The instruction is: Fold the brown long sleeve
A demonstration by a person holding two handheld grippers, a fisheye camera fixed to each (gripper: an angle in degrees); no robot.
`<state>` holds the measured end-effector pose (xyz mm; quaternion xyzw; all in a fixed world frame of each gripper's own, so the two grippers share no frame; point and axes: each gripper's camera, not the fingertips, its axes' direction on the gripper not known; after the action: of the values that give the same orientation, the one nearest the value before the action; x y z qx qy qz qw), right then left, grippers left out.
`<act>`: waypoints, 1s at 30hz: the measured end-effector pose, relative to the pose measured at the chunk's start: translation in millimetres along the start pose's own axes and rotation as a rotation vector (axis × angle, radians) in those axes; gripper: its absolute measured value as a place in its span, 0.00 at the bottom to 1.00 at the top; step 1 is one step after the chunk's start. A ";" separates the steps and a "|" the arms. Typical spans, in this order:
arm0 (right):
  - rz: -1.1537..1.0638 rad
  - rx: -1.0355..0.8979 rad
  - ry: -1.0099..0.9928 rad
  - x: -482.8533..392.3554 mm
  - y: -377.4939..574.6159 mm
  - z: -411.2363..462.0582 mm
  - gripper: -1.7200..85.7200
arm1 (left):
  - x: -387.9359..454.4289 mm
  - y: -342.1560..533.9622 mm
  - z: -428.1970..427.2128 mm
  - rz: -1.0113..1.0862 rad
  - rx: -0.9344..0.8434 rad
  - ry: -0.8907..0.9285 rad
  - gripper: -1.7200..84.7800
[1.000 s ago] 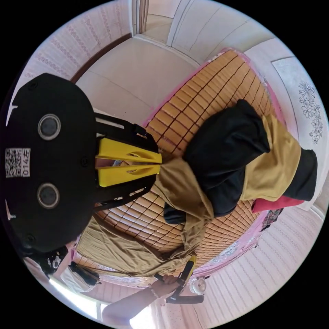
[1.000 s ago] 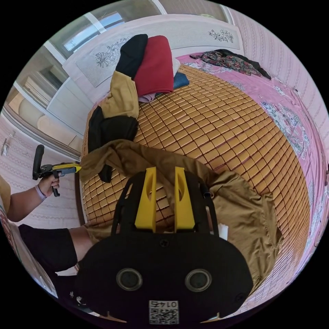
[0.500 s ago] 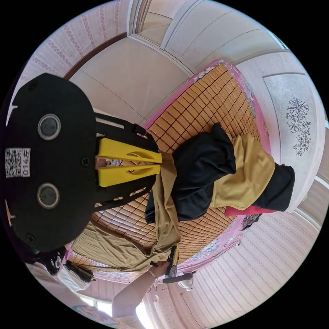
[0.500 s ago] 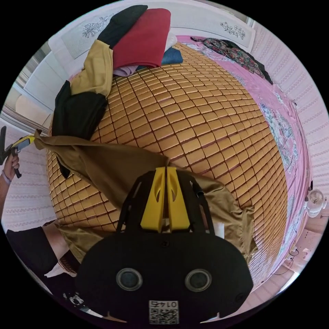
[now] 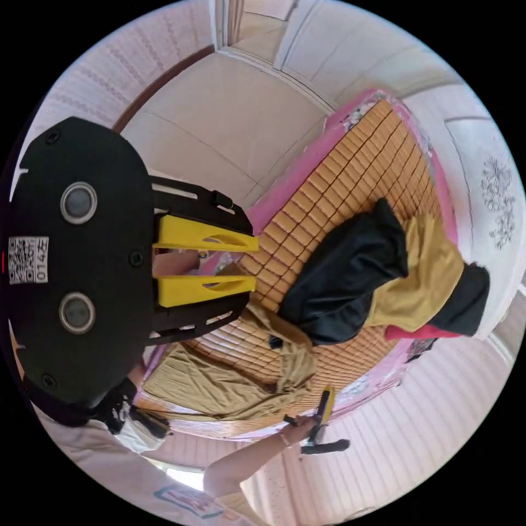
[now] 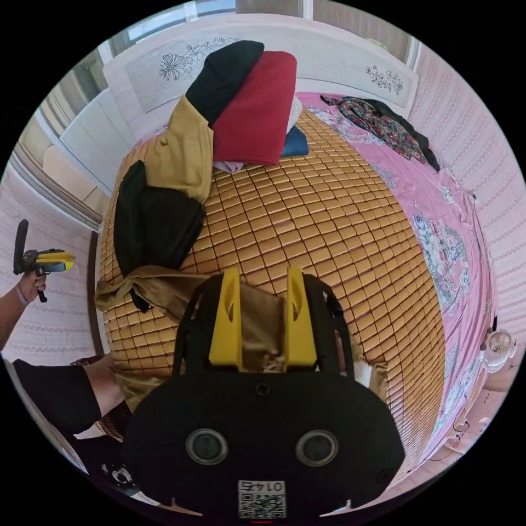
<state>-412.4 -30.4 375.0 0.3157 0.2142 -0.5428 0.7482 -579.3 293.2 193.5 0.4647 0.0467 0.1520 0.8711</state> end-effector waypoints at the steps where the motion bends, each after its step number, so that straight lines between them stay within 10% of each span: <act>1: -0.013 0.030 -0.078 -11.3 -14.2 2.3 0.17 | -8.0 -9.6 -3.8 -0.046 0.084 0.014 0.10; 7: -0.077 -0.203 -0.355 -72.6 -88.7 96.2 0.16 | -10.5 -96.0 43.6 -0.090 0.153 0.062 0.13; 19: -0.284 -0.040 -0.337 -89.4 -232.3 120.5 0.09 | -67.4 -253.8 57.4 -0.134 0.191 -0.157 0.09; 30: -0.388 0.134 -0.228 -31.2 -107.5 26.0 0.12 | -49.0 -110.7 -4.1 0.000 0.223 -0.132 0.11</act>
<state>-524.8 -50.4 388.3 0.2542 0.1485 -0.7215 0.6267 -602.3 223.6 97.0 0.5676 0.0057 0.1150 0.8152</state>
